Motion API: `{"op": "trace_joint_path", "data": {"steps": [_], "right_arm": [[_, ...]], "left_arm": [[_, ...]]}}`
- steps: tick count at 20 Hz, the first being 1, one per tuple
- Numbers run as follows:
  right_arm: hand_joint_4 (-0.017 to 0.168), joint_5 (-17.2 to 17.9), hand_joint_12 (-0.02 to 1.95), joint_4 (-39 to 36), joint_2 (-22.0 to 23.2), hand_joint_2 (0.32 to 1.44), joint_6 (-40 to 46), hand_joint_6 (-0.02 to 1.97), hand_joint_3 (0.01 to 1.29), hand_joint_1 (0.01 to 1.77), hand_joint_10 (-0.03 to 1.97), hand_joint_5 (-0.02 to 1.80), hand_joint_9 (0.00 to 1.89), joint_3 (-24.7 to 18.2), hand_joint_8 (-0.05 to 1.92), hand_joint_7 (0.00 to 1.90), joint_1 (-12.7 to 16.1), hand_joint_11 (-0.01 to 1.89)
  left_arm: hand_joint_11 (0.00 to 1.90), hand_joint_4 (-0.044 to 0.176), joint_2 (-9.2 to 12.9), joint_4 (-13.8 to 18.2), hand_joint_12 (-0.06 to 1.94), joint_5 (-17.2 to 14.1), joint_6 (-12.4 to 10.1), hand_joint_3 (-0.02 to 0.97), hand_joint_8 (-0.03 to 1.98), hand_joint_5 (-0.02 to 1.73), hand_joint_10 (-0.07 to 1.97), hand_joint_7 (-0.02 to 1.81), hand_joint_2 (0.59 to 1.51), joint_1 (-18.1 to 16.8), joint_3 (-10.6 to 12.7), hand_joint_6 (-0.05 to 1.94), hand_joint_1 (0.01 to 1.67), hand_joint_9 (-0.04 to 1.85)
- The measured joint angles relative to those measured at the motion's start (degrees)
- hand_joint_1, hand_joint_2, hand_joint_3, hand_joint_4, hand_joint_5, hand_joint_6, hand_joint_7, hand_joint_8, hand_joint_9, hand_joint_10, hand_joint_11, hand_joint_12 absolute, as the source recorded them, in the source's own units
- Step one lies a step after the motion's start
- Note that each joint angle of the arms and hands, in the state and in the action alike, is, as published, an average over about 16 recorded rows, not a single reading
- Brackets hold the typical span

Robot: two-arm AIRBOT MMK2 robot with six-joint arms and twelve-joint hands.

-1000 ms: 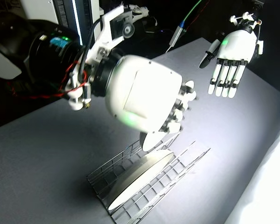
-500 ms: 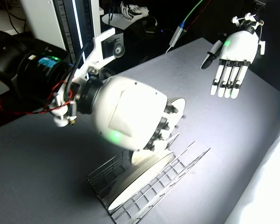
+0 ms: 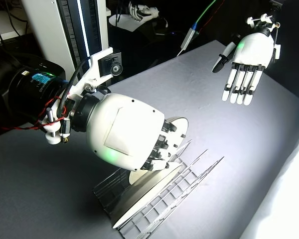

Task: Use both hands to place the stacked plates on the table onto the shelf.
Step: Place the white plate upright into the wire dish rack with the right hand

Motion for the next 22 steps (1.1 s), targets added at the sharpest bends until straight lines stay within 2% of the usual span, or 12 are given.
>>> {"op": "trace_joint_path", "data": {"steps": [3,8,15,18,22], "right_arm": [[-0.002,0.4,1.34,-0.6,0.1,1.01,-0.2,1.08,0.01,1.36,0.96,0.84,0.93,0.0,0.89,0.98,-0.5,0.71],[-0.003,1.0,1.35,-1.6,0.3,1.04,-0.3,1.01,0.01,1.30,0.76,0.84,0.88,0.0,0.69,0.95,-0.9,0.60],[-0.002,2.7,1.36,-4.3,0.4,1.09,-0.5,0.57,0.01,1.16,0.43,0.74,0.73,-0.2,0.31,0.84,-1.0,0.36],[-0.005,3.8,1.34,-6.9,0.4,1.11,-0.6,0.38,0.01,1.10,0.38,0.65,0.64,-0.4,0.11,0.75,-0.5,0.26],[-0.003,5.8,1.29,-13.3,0.6,1.12,-0.8,0.11,0.01,1.02,0.29,0.52,0.51,-1.0,0.02,0.63,0.5,0.14]], "left_arm": [[0.18,0.006,0.0,0.0,0.32,-0.1,-0.7,0.000,0.01,0.34,0.01,0.40,1.156,0.0,-0.1,0.01,0.02,0.39],[0.18,0.006,0.0,0.2,0.32,-0.1,-1.6,0.000,0.01,0.33,0.01,0.41,1.156,0.0,-0.2,0.01,0.02,0.39],[0.16,0.006,0.0,0.9,0.32,-0.3,-2.9,0.000,0.01,0.33,0.01,0.40,1.157,-0.4,-0.2,0.01,0.02,0.38],[0.16,0.006,0.0,1.2,0.32,-0.4,-3.4,0.000,0.01,0.33,0.01,0.39,1.158,-0.5,-0.3,0.01,0.02,0.38],[0.16,0.006,0.1,1.5,0.32,-0.5,-4.0,0.000,0.01,0.32,0.01,0.39,1.158,-0.2,-0.2,0.01,0.02,0.38]]}}
